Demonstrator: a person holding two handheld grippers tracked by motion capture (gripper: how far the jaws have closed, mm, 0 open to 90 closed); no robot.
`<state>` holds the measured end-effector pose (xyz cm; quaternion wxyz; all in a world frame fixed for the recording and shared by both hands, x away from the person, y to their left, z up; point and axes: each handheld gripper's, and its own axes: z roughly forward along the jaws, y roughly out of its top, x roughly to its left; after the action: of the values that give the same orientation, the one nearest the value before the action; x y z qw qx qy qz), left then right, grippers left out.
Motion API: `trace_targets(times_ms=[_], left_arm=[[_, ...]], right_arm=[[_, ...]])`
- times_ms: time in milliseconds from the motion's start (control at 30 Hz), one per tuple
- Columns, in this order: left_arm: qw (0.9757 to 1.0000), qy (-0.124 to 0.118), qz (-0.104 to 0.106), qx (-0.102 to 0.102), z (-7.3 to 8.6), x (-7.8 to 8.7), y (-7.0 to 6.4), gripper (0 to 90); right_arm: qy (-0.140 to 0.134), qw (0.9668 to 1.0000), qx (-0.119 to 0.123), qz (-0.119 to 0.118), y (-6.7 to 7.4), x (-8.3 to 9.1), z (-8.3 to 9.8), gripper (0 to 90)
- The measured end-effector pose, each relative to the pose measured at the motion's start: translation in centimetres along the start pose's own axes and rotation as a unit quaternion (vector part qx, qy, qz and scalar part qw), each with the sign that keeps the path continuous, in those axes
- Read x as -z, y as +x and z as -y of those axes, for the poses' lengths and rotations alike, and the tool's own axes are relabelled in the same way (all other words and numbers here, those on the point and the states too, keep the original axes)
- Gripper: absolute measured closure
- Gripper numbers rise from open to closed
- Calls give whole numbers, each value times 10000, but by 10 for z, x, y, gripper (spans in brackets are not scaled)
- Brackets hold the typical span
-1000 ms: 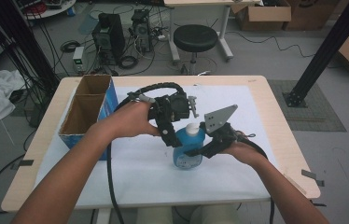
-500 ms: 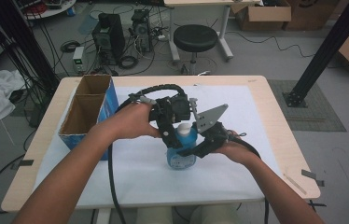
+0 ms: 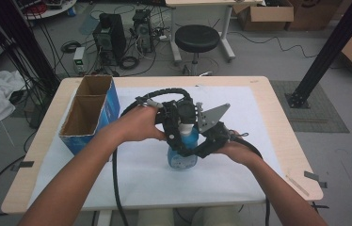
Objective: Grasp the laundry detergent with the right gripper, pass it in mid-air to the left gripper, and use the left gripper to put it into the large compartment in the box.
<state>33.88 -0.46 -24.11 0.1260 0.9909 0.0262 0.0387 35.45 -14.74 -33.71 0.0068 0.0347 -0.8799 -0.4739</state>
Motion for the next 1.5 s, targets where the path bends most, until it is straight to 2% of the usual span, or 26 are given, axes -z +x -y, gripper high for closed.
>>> trace_targets(times_ms=[300,533,1500], left_arm=[[10000,61,7,-69,-5,-5,1,217],[9999,67,106,-66,-5,-7,1,251],[9999,25,47,-121,-4,-6,1,350]], right_arm=[[-1,10000,-16,6,0,2,0,438],[-16,10000,-20,-15,1,2,0,438],[-25,10000,3,-53,0,1,-1,438]])
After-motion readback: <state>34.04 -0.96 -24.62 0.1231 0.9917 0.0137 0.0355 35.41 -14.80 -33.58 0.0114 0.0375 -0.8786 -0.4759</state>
